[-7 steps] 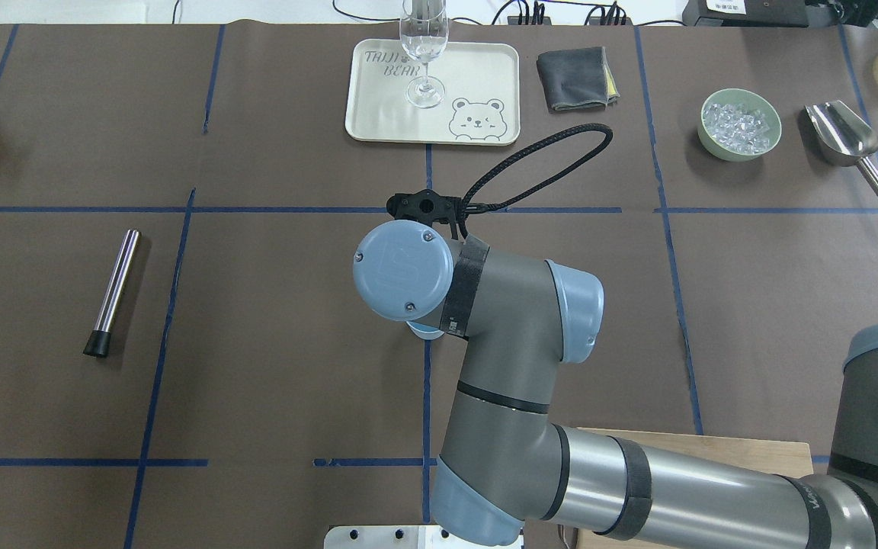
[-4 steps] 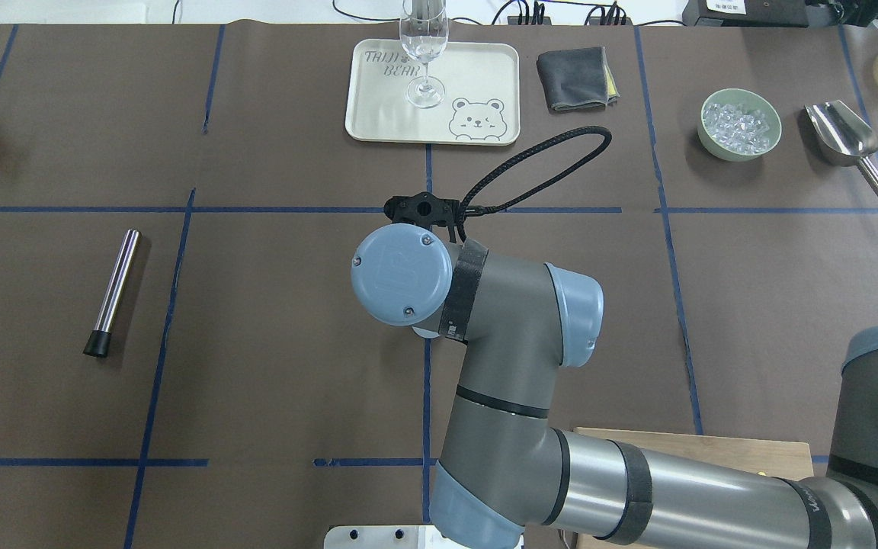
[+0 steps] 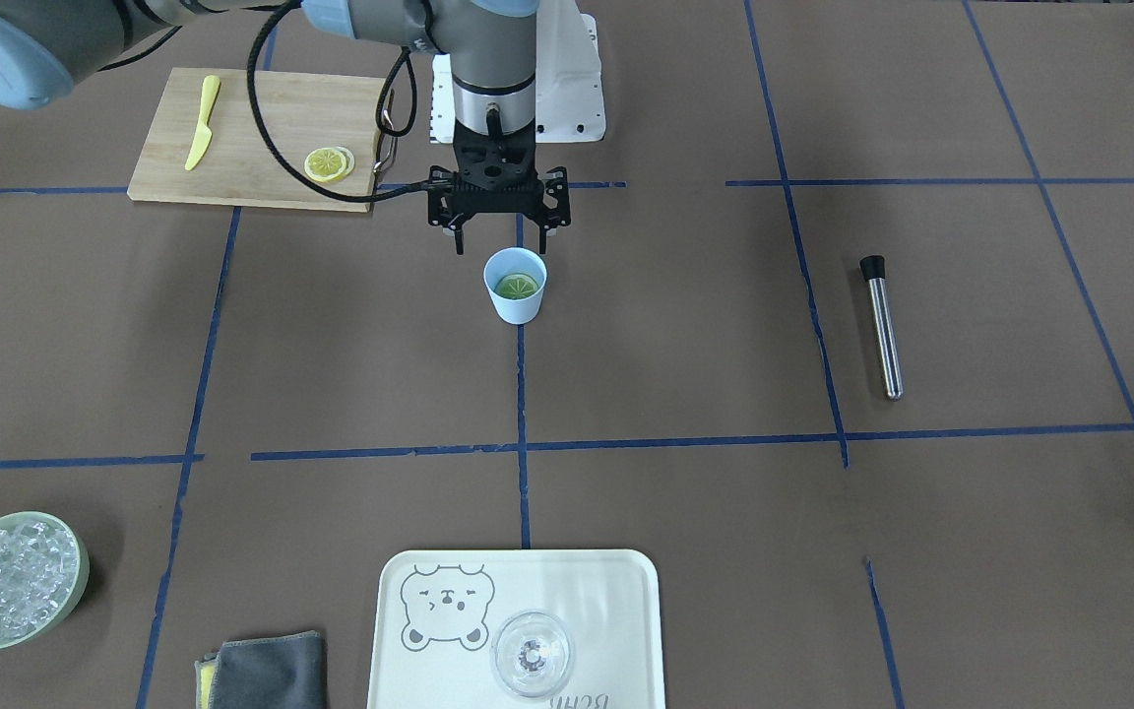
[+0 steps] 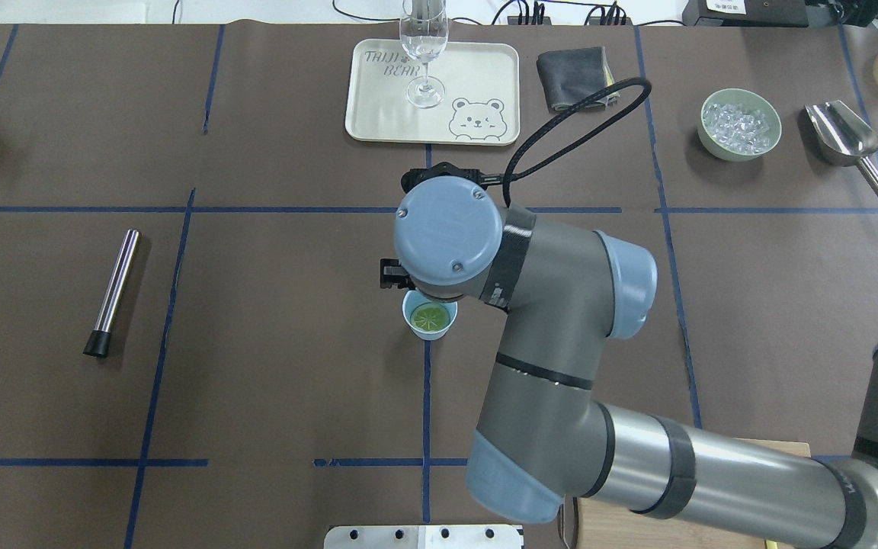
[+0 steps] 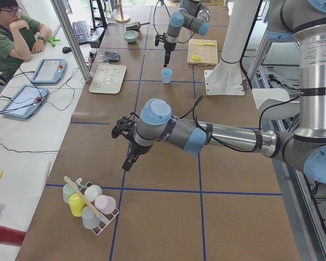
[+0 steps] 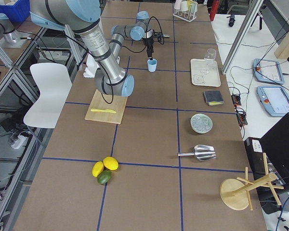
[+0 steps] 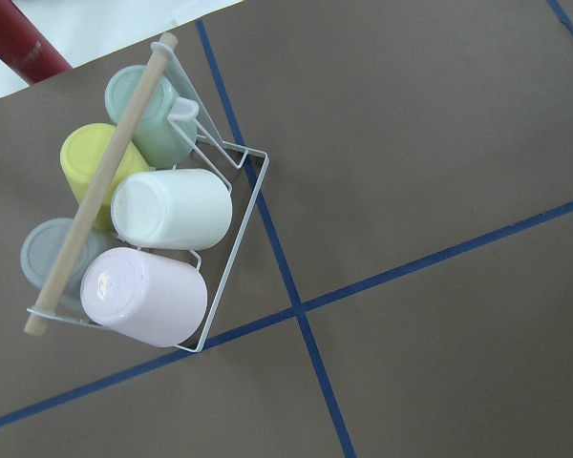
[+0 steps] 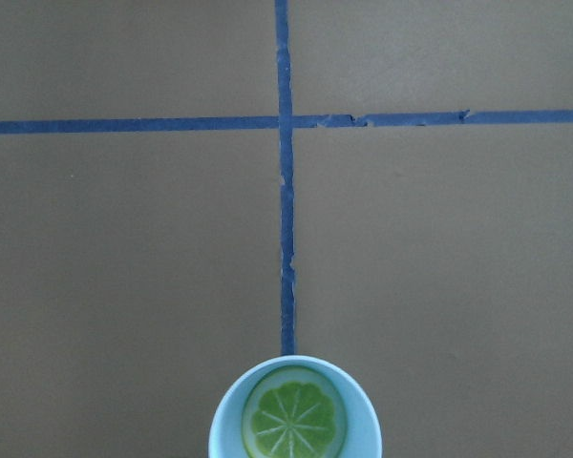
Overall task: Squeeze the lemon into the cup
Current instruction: 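Withdraw the right arm away from the cup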
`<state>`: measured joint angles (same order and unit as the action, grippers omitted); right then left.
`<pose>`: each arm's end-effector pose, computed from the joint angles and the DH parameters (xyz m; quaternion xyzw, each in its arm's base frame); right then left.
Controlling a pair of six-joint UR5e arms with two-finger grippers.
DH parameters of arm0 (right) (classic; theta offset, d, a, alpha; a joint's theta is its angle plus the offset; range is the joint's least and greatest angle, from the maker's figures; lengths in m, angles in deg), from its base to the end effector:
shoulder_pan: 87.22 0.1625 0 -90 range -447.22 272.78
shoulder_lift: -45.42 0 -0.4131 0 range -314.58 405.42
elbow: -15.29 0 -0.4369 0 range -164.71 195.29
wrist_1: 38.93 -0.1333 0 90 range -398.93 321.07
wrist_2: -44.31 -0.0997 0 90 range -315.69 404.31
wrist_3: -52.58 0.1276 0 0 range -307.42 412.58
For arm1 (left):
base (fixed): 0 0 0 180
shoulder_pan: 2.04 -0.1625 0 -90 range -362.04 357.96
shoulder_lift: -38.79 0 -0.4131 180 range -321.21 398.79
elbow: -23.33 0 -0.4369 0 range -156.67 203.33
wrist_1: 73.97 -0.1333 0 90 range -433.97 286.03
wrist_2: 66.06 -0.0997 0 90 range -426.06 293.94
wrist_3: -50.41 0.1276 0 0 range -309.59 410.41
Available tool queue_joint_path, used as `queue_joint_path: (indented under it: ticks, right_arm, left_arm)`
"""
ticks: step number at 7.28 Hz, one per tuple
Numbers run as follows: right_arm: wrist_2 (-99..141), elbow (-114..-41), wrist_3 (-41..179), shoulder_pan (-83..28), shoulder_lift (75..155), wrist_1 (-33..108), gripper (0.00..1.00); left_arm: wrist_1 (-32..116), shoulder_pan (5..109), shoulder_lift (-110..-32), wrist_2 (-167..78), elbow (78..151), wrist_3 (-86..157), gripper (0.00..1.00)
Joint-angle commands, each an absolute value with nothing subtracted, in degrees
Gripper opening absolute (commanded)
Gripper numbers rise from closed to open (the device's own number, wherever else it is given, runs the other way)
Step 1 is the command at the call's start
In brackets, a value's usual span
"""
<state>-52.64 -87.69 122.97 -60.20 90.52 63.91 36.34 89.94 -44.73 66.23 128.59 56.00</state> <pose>-0.5558 -0.4157 0.1040 0.0999 -0.3732 0.0364 0.9216 -0.0653 -0.5162 0.5403 0.2568 0.3329 0.1190 0.8995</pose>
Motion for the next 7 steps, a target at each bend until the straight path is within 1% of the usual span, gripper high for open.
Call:
queue_joint_path:
  ticks: [1, 2, 3, 4, 5, 7]
  right_arm:
    - [-61.48, -91.22, 107.33, -49.92, 96.10, 63.37, 1.00]
    - [-64.21, -91.23, 100.03, -44.91, 98.65, 63.46, 1.00]
    - [-67.81, -91.23, 92.56, -39.90, 102.59, 62.07, 1.00]
    - [-70.89, -91.14, 84.74, -35.50, 107.51, 59.18, 1.00]
    - [-74.66, -91.14, 77.70, -30.58, 110.51, 58.98, 1.00]
    - [-80.14, -91.14, 61.80, -20.12, 120.86, 58.89, 1.00]
  left_arm:
    - [47.33, 89.28, -46.03, 66.21, 127.31, 55.86, 1.00]
    - [55.93, 89.28, -45.94, 66.21, 125.04, 55.77, 1.00]
    - [57.58, 88.24, -49.42, 69.43, 122.67, 55.51, 1.00]
    - [57.86, 86.40, -50.59, 71.64, 122.65, 49.85, 1.00]
    - [57.95, 83.07, -51.30, 71.66, 122.65, 46.14, 1.00]
    - [60.48, 79.98, -52.18, 72.62, 124.31, 41.48, 1.00]
